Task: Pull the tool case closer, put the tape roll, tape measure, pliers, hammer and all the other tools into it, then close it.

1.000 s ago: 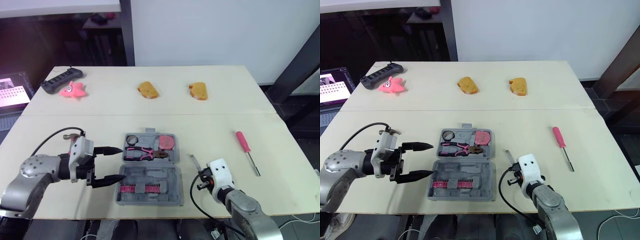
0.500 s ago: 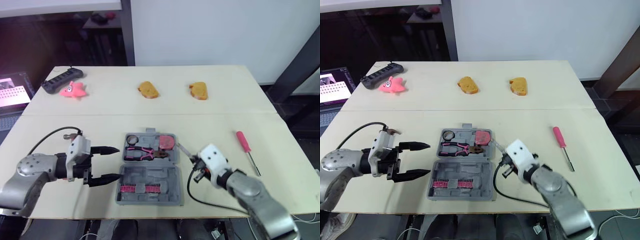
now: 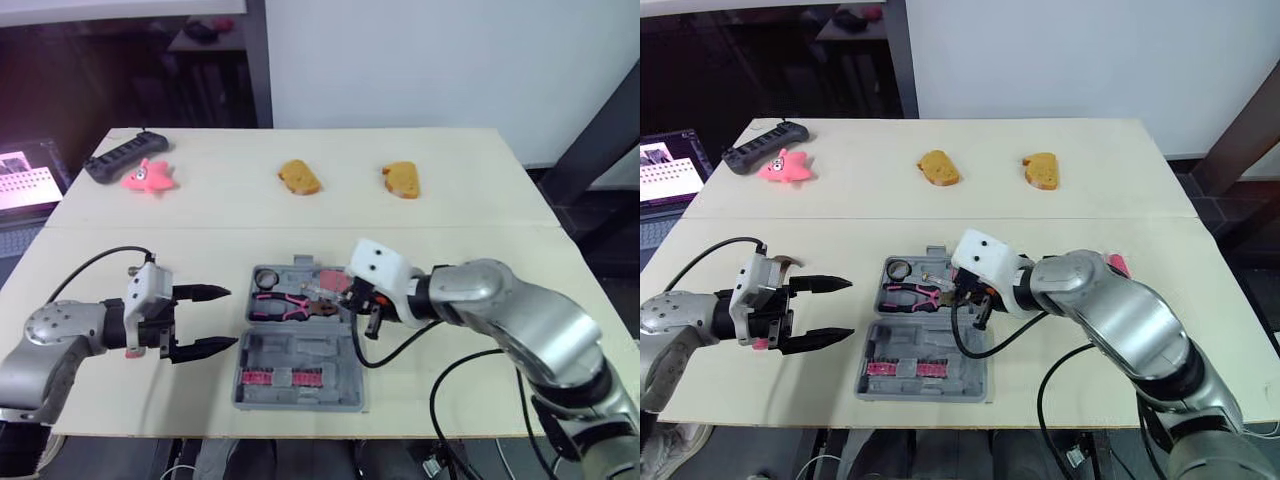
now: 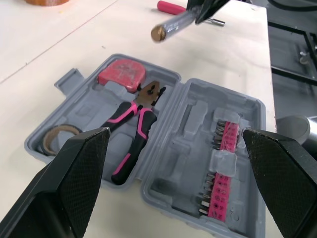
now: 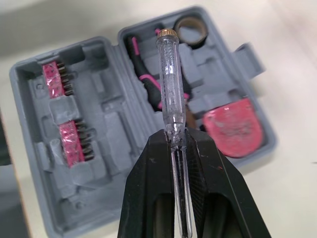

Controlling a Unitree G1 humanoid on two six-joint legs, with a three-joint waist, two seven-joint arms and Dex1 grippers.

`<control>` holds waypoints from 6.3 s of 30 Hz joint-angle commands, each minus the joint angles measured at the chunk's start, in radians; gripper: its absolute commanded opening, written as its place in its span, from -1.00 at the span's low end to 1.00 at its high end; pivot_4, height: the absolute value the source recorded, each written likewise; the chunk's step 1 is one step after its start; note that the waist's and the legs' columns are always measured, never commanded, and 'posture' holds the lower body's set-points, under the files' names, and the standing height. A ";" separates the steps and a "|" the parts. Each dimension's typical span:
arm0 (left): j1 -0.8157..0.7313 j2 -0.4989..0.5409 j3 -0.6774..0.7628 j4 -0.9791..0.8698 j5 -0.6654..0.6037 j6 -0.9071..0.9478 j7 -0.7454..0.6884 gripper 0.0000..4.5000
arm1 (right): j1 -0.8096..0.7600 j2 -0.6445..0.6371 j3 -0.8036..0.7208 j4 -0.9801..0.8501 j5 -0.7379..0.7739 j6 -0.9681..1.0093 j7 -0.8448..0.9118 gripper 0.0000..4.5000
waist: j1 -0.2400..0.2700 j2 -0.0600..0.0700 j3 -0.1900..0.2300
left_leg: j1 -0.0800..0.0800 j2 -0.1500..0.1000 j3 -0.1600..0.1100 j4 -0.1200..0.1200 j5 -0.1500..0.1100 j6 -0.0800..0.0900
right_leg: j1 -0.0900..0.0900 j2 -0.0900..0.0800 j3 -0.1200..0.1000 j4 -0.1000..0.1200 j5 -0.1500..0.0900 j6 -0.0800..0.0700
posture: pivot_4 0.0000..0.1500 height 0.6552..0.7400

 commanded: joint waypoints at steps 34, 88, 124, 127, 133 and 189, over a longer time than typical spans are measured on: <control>0.128 0.066 0.076 0.131 0.049 -0.196 -0.169 1.00 | -0.374 0.370 0.485 0.517 0.011 0.015 -0.138 -0.98 | -0.031 0.001 0.001 | 0.002 0.000 0.000 0.000 0.000 0.000 | -0.004 0.001 0.000 0.009 0.000 -0.001 | 1.00 1.00; 0.152 0.070 0.097 0.114 0.052 -0.209 -0.156 1.00 | -0.370 0.458 0.599 0.658 -0.054 -0.076 -0.096 -0.98 | -0.060 0.001 0.001 | 0.002 0.000 -0.001 -0.001 0.000 0.000 | -0.005 0.001 0.000 0.012 0.000 -0.001 | 1.00 1.00; 0.151 0.075 0.096 0.095 0.052 -0.172 -0.157 1.00 | -0.204 0.423 0.422 0.514 -0.085 -0.268 -0.080 0.37 | -0.057 0.001 0.001 | 0.002 0.001 -0.001 -0.001 0.000 0.000 | -0.006 0.001 0.000 0.012 0.000 -0.001 | 1.00 1.00; 0.147 0.077 0.097 0.098 0.052 -0.170 -0.157 1.00 | -0.138 0.396 0.406 0.493 -0.105 -0.396 -0.066 -0.30 | -0.057 0.001 0.001 | 0.002 0.000 -0.001 -0.001 0.000 0.000 | -0.006 0.001 0.000 0.012 0.000 -0.001 | 1.00 1.00; 0.141 0.081 0.100 0.101 0.052 -0.163 -0.155 1.00 | 0.026 0.345 0.321 0.462 -0.122 -0.614 -0.043 -0.72 | -0.054 0.001 0.000 | 0.002 0.001 -0.001 0.000 0.000 0.000 | -0.005 0.002 0.000 0.012 0.000 -0.001 | 1.00 1.00; 0.112 0.079 0.091 0.099 0.065 -0.154 -0.136 1.00 | 0.159 0.326 0.446 0.606 -0.426 -0.643 0.011 -0.99 | -0.052 0.000 0.000 | 0.004 0.001 -0.001 0.000 0.000 0.000 | -0.002 0.002 0.000 0.012 0.000 -0.001 | 1.00 1.00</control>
